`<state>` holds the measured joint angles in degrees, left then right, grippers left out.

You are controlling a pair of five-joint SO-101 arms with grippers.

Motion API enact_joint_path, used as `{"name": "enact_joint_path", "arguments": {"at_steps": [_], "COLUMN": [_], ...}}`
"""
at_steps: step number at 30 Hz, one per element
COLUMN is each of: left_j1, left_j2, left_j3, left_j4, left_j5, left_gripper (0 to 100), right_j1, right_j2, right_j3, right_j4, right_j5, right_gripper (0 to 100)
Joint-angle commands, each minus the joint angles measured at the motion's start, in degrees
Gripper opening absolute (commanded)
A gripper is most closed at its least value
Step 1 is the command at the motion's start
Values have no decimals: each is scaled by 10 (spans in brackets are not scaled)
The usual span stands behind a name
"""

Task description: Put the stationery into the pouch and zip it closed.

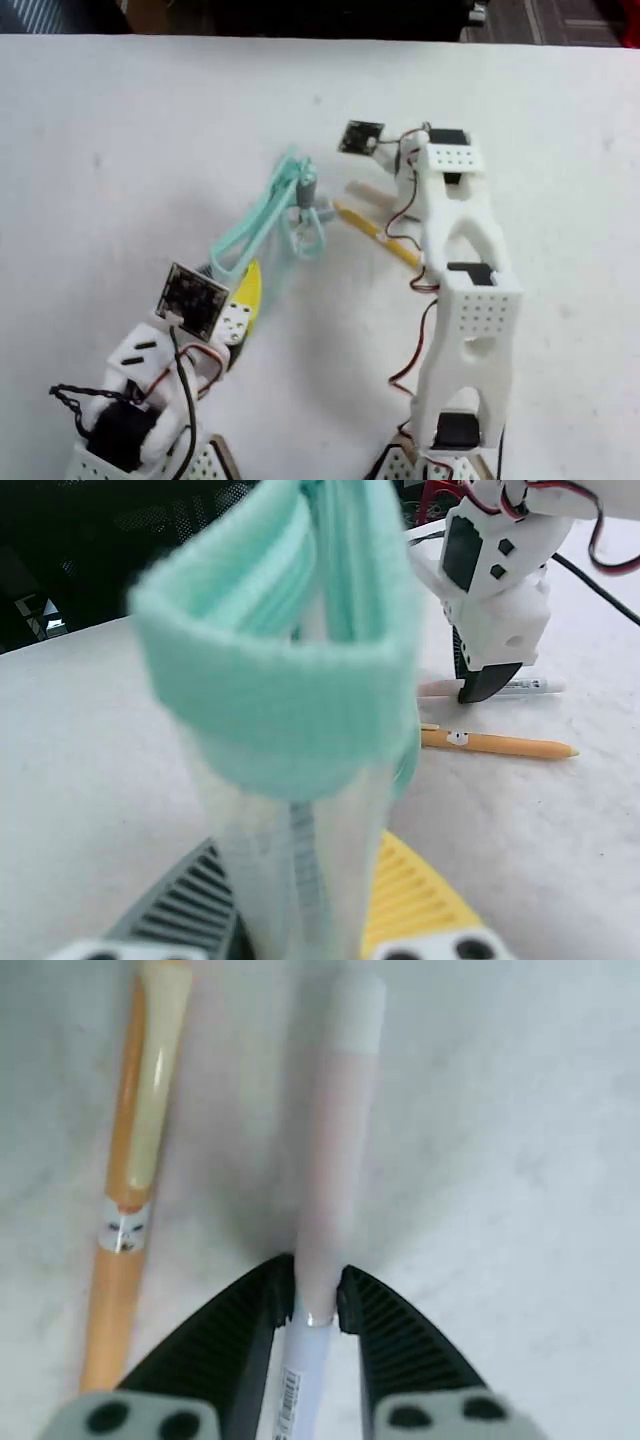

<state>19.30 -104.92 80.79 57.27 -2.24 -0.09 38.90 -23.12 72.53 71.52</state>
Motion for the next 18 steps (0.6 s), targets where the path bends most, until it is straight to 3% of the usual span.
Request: {"name": "enact_joint_path", "arguments": {"at_steps": [1,18], "left_j1": [-1,-1], "left_j2": [2,2], "left_j3": [2,1], "left_j4": [-11,-9], "left_j5": [-8,-7], "left_gripper": [24,28], "right_j1": [14,9], "right_j2": [-84,-324], "right_j3": [-6,-3], "right_j4": [54,184], "right_j5": [4,-137], "right_gripper": [17,17]}}
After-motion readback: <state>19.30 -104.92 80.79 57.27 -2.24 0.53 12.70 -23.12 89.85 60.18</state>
